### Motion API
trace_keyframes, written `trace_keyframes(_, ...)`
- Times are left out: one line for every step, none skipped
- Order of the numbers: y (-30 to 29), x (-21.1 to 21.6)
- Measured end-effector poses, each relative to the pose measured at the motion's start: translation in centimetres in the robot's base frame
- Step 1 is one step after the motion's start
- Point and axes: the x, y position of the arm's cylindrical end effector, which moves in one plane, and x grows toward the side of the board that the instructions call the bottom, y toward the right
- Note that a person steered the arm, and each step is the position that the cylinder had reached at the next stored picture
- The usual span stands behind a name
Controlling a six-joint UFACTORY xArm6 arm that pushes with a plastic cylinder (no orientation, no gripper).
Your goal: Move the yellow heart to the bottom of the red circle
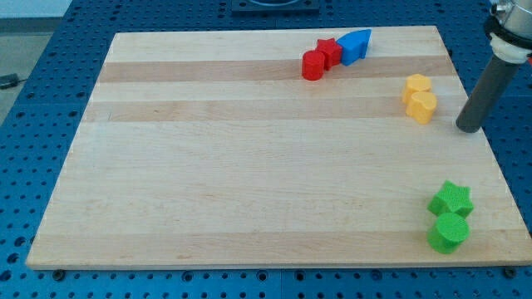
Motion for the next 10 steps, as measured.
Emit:
trace_keyframes(-1.9, -1.5)
trace_keyframes(-5.2, -2.6)
trace_keyframes(-8.4, -2.6)
trace_keyframes(-11.7, -2.6)
trace_keyframes(-15.5, -3.4)
trace_keyframes(-17.4, -3.7)
trace_keyframes(-14.7, -3.7)
trace_keyframes(-14.8, -5.3)
trace_keyframes(-18.1, -6.4)
trace_keyframes(-20.7, -6.4)
